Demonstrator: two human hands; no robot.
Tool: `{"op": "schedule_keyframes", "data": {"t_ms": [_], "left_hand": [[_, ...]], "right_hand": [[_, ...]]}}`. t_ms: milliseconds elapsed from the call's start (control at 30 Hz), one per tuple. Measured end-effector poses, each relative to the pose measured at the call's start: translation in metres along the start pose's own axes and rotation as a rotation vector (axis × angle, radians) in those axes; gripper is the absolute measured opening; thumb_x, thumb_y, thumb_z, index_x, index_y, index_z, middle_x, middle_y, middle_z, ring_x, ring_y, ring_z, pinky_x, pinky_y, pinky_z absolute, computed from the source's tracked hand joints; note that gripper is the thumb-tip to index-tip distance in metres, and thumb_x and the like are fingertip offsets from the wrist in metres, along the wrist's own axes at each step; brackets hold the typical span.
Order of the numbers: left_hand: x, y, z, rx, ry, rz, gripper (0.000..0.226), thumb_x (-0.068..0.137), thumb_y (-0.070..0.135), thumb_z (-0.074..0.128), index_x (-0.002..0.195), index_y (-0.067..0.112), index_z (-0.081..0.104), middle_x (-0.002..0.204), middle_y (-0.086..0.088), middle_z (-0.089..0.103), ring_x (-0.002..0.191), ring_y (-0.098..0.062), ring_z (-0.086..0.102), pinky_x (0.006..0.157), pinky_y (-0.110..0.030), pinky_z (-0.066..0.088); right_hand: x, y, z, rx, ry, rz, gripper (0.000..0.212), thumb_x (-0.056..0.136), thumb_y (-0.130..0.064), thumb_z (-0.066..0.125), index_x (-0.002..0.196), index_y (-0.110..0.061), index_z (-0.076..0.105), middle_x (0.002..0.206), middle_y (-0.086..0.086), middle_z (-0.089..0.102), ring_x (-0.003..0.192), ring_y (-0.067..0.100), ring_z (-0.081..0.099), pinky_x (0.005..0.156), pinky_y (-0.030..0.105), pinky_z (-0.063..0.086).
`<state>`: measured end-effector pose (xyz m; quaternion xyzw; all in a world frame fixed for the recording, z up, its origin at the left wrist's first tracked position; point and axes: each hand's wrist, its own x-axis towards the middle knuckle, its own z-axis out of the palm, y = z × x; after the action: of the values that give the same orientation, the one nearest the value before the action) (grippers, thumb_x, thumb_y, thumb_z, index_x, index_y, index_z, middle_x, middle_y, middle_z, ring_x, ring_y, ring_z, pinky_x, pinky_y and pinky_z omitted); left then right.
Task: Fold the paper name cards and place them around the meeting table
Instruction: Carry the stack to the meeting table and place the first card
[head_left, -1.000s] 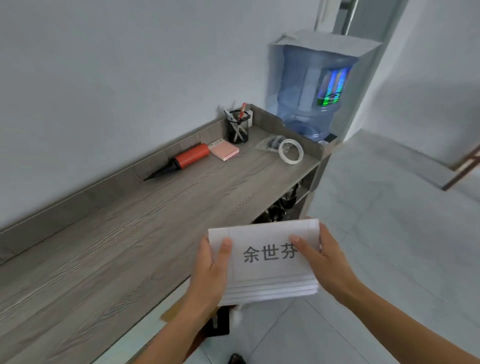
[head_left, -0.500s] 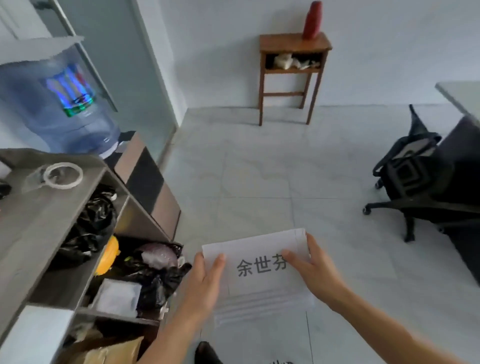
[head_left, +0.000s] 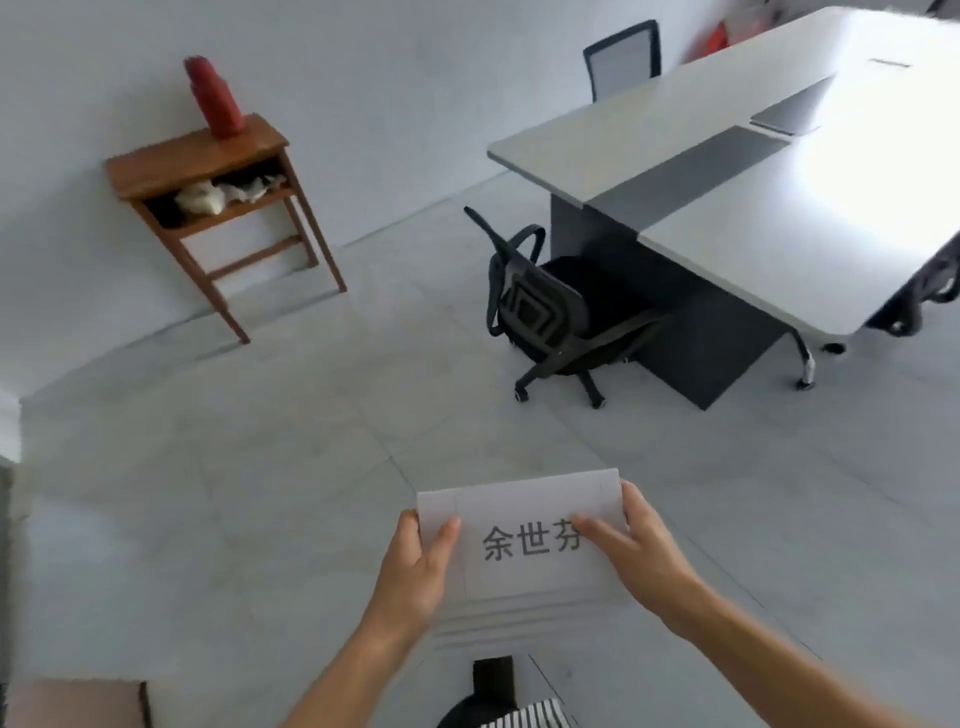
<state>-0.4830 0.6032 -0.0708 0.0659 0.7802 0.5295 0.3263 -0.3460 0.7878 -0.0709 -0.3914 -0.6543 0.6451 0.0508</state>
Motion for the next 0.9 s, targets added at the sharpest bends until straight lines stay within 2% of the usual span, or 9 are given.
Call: {"op": "schedule_keyframes", "data": {"t_ms": [100,233,333,433,633,800,900], "left_hand": [[0.056,0.04,0.028,0.073,-0.126,0.053,0.016,0.093,0.034,0.055,0.106,0.023,0.056,0.105,0.003,0.069,0.095,-0.013,0.067,0.083,-0.034,0.053],[0.112,0.088,0.08,0.143,-0.309,0.091,0.021,0.094,0.03,0.054,0.113,0.021,0.055,0.105,0.003,0.07,0.093,-0.012,0.069,0.074,-0.027,0.054],[0.144,0.12,0.13,0.211,-0.432,0.104,0.016,0.094,0.031,0.054,0.109,0.023,0.056,0.101,0.001,0.071,0.09,-0.014,0.07,0.075,-0.032,0.057],[0.176,0.149,0.186,0.252,-0.521,0.112,0.011,0.095,0.029,0.054,0.105,0.024,0.055,0.099,0.002,0.07,0.087,-0.013,0.07,0.07,-0.028,0.056],[0.236,0.209,0.298,0.27,-0.553,0.125,0.009,0.094,0.026,0.055,0.103,0.025,0.055,0.1,0.001,0.07,0.087,-0.012,0.07,0.07,-0.026,0.054],[0.284,0.258,0.37,0.236,-0.544,0.127,0.011,0.094,0.024,0.056,0.105,0.023,0.056,0.099,0.001,0.069,0.088,-0.012,0.069,0.071,-0.026,0.054],[0.314,0.284,0.402,0.232,-0.562,0.133,0.012,0.094,0.022,0.056,0.106,0.02,0.056,0.099,0.001,0.068,0.086,-0.009,0.069,0.067,-0.021,0.053]], "right_hand": [[0.027,-0.014,-0.029,0.081,0.123,0.013,0.036,0.089,-0.024,0.065,0.121,-0.026,0.05,0.104,0.002,0.07,0.086,0.015,0.073,0.072,0.036,0.061],[0.052,-0.018,-0.075,0.173,0.295,0.028,0.035,0.088,-0.022,0.066,0.12,-0.025,0.052,0.104,0.003,0.071,0.085,0.015,0.073,0.073,0.037,0.061],[0.07,-0.018,-0.114,0.24,0.405,0.036,0.032,0.088,-0.019,0.067,0.117,-0.022,0.054,0.102,0.004,0.072,0.082,0.013,0.073,0.067,0.028,0.06],[0.098,-0.016,-0.159,0.272,0.479,0.049,0.033,0.087,-0.02,0.067,0.118,-0.024,0.053,0.102,0.002,0.071,0.081,0.011,0.073,0.061,0.022,0.057],[0.172,-0.026,-0.265,0.28,0.53,0.046,0.034,0.088,-0.018,0.065,0.119,-0.02,0.051,0.099,0.003,0.071,0.079,0.009,0.072,0.06,0.021,0.057],[0.239,-0.052,-0.348,0.236,0.528,0.046,0.042,0.087,-0.019,0.067,0.125,-0.019,0.048,0.104,0.004,0.07,0.087,0.018,0.072,0.073,0.036,0.061],[0.273,-0.064,-0.382,0.227,0.543,0.039,0.043,0.085,-0.018,0.07,0.124,-0.02,0.05,0.104,0.002,0.07,0.089,0.016,0.071,0.077,0.036,0.06]]}}
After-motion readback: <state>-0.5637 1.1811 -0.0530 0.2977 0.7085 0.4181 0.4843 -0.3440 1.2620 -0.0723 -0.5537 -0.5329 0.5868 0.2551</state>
